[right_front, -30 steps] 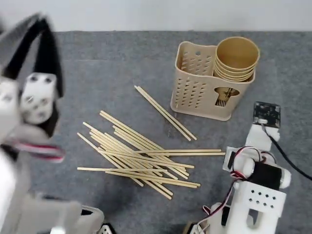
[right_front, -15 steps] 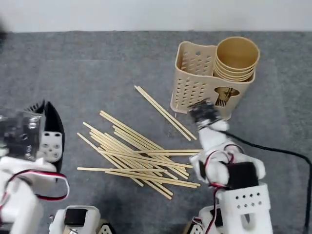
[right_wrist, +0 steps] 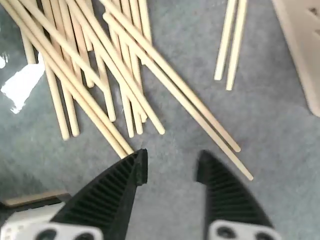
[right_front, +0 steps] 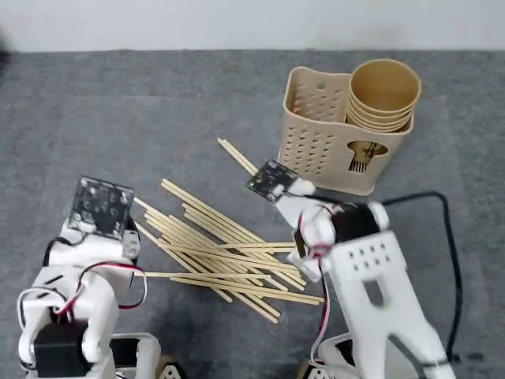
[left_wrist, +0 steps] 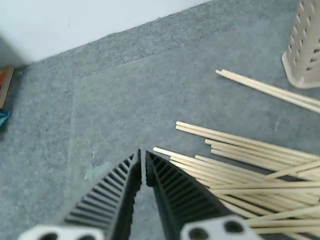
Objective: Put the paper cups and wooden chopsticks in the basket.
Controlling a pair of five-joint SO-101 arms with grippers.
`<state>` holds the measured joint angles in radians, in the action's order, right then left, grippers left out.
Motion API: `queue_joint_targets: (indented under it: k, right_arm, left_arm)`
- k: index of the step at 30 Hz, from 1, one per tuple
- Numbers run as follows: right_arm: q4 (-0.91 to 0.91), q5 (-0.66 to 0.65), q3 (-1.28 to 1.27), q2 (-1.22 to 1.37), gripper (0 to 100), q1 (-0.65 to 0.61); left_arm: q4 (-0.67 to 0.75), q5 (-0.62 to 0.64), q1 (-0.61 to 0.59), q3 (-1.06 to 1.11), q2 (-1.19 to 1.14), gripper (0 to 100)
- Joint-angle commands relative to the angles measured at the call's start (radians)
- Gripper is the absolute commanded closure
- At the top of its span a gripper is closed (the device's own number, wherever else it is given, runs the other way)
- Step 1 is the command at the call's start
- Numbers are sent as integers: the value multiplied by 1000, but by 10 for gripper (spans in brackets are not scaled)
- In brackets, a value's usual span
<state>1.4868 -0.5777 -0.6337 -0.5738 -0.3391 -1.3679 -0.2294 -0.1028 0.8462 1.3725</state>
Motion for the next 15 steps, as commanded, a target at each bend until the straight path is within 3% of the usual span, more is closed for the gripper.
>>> queue_joint_targets:
  k: [1, 7, 15]
  right_arm:
    - [-7, -100, 117, 120, 790, -12]
    - [-51, -209, 187, 280, 801, -33]
    - [-191, -250, 186, 466, 801, -114]
  left_arm:
    - [35, -48, -6, 21, 15, 986]
    - [43, -77, -6, 68, 20, 986]
    - [106, -77, -6, 186, 21, 986]
